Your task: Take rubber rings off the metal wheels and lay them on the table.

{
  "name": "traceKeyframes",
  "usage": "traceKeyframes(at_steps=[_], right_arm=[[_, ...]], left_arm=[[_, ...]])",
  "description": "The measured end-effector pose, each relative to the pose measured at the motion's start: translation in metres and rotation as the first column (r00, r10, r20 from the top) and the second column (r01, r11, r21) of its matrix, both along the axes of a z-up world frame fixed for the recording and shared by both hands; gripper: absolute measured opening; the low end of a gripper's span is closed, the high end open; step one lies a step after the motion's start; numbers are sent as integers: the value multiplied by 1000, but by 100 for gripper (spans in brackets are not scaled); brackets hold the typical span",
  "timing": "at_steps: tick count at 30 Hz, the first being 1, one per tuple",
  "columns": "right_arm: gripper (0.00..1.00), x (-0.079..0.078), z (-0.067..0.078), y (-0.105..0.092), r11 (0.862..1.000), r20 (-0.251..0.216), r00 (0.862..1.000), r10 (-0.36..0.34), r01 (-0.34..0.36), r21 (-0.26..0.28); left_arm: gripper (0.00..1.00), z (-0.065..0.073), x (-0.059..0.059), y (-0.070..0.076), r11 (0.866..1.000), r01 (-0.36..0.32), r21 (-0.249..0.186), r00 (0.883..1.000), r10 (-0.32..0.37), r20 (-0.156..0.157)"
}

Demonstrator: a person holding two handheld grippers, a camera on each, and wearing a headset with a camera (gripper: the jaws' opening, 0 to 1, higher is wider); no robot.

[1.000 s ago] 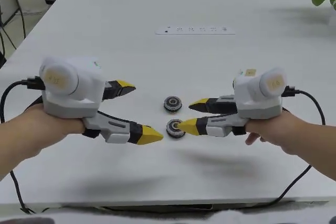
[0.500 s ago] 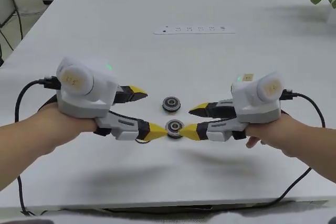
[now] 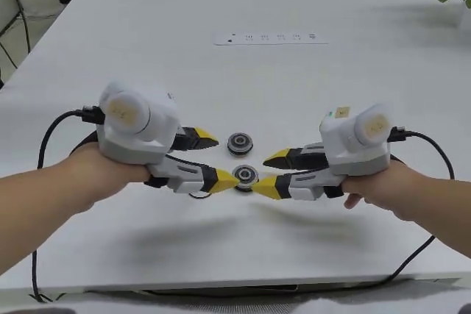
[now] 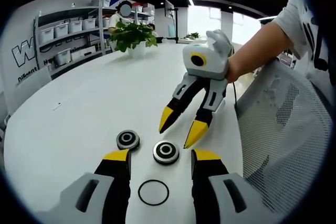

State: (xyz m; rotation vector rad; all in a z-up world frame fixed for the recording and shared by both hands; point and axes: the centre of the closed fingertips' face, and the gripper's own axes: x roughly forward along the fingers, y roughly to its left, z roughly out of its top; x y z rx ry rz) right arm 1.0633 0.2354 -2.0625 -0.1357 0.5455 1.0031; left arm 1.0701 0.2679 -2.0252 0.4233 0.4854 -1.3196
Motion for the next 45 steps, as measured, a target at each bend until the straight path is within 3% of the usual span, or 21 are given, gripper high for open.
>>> traceKeyframes(at_steps=[28,35,45], right_arm=[[15,-4,-15,4,999,-27,999,25,-26,-37],[13,-4,-16,4,999,-33,999,19,-20,-36],[13,-4,-17,3,999,-33,999,15,-16,-30]], left_arm=[[23,-28,-3,-16,998,37,55,999,-36,-25],[15,-32,-3,-18,997,45,64,999,-44,-25],[12,-36,-1,-23,996,49,68,999,-47,-27]])
